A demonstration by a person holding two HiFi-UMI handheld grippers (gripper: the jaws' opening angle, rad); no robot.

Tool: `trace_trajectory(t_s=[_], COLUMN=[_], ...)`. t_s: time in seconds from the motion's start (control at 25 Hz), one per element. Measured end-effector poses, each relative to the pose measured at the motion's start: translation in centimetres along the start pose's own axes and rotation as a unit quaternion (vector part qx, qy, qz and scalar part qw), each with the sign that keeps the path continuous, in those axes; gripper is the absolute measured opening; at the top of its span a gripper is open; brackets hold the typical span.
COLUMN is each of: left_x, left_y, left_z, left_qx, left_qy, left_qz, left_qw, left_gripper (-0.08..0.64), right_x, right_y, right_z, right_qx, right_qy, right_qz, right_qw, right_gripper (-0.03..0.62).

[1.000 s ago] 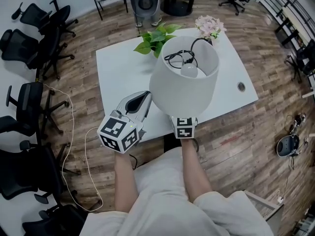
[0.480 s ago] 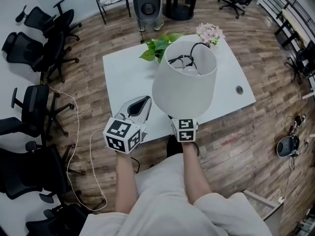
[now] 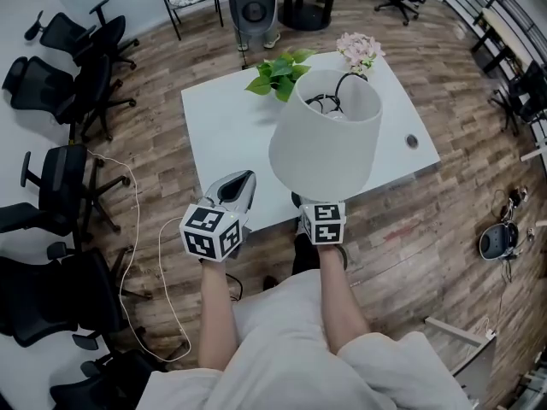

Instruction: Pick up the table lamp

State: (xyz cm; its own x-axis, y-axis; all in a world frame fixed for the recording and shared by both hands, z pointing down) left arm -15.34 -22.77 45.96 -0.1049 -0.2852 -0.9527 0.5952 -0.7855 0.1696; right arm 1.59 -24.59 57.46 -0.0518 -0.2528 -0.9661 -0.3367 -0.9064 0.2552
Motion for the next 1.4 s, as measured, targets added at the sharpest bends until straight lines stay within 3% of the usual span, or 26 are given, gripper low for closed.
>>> trace_trajectory(t_s=[0.28, 0.52, 0.76, 1.16, 1.4], left_x=[-3.4, -4.5, -4.9, -3.5, -3.6], left_y=[-3.7, -7.0, -8.0, -5.2, -2.0], left_z=[-2.0, -3.7, -5.0, -6.0, -8.8], left_qx=[-0.008, -0.023, -0.033, 0.004, 0.024], left_qy=[0.009, 0.002, 0.003, -0.023, -0.025], left_qz=[0.04, 0.044, 0.047, 0.025, 0.027], left_qw=[0.9991, 0.9988, 0.9984, 0.9994, 0.999], left_gripper=[0.0, 0.0, 0.0, 0.0, 0.0], right_x=[-0.9, -0.4, 0.3, 2.6, 3.6], right_y=[-3.9, -7.5, -9.4, -8.8, -8.7], right_z=[1.9, 3.8, 4.6, 1.7, -1.1], right_qx=[-0.009, -0.011, 0.014, 0.043, 0.073], right_qy=[0.024, 0.035, 0.063, 0.051, 0.028], right_qz=[0.015, 0.031, 0.037, 0.036, 0.041], right_qw=[1.0, 0.999, 0.997, 0.997, 0.996], right_gripper=[0.184, 0.184, 0.186, 0.186, 0.187])
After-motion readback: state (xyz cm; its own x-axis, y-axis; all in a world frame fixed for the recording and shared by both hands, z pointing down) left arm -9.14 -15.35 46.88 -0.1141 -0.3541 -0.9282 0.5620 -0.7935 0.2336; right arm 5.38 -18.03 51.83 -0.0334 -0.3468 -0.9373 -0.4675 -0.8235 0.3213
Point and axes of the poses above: the fingertips, and each gripper's own axes: y forward along the fingers, z to its left, x out of its top, the point moved 4 cm from there along -y, backward along the fingers, and after that the axes turned 12 degrees about -z, right-handed, at the moved point
